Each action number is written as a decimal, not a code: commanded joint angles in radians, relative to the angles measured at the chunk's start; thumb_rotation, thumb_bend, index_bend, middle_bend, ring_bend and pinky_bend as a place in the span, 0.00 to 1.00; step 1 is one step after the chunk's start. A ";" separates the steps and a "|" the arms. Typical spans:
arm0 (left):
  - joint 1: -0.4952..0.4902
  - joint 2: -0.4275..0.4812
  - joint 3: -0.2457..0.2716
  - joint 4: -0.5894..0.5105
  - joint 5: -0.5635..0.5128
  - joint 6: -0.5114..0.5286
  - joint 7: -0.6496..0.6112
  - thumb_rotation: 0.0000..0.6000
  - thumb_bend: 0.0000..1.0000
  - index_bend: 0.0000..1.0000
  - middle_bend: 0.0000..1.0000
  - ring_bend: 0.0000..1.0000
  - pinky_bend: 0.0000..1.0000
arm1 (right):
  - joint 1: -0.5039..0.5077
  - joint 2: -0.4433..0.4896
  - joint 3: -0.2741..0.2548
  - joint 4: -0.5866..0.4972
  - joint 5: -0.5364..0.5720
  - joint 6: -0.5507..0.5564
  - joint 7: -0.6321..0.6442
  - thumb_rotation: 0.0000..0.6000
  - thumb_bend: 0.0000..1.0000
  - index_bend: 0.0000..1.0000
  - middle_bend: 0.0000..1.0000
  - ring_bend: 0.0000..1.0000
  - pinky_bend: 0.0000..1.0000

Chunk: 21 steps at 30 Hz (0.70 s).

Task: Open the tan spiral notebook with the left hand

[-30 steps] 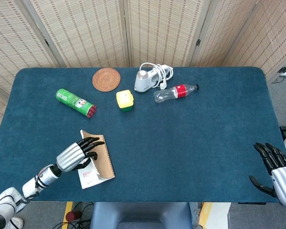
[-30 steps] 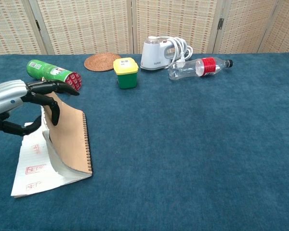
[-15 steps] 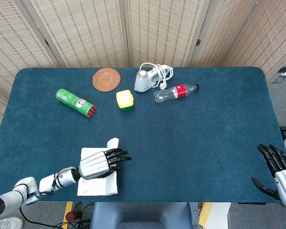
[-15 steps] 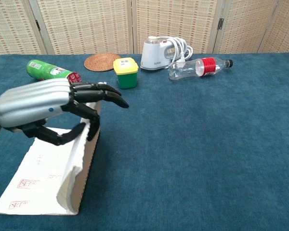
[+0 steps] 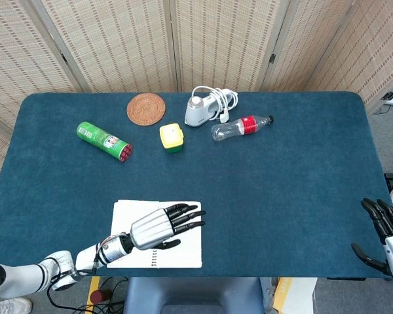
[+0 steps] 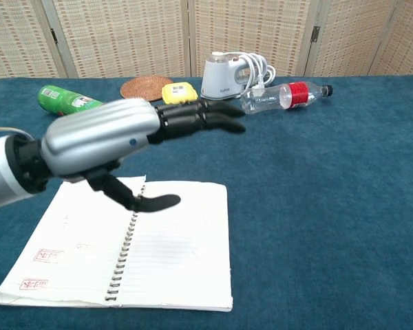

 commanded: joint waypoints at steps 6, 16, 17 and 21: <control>0.202 0.140 -0.095 -0.136 -0.275 0.098 0.028 1.00 0.39 0.20 0.07 0.07 0.23 | 0.016 0.012 0.006 0.009 0.009 -0.027 0.011 1.00 0.29 0.03 0.13 0.06 0.12; 0.417 0.305 -0.104 -0.266 -0.501 0.156 0.144 1.00 0.39 0.26 0.10 0.07 0.23 | 0.057 0.013 0.010 0.005 0.005 -0.085 0.014 1.00 0.29 0.03 0.13 0.06 0.12; 0.436 0.315 -0.102 -0.276 -0.511 0.169 0.158 1.00 0.39 0.26 0.10 0.07 0.23 | 0.059 0.011 0.011 0.005 0.006 -0.089 0.013 1.00 0.29 0.03 0.13 0.06 0.12; 0.519 0.342 -0.085 -0.294 -0.531 0.221 0.199 1.00 0.39 0.26 0.10 0.07 0.23 | 0.069 0.007 0.011 0.007 0.017 -0.111 0.013 1.00 0.29 0.03 0.13 0.06 0.12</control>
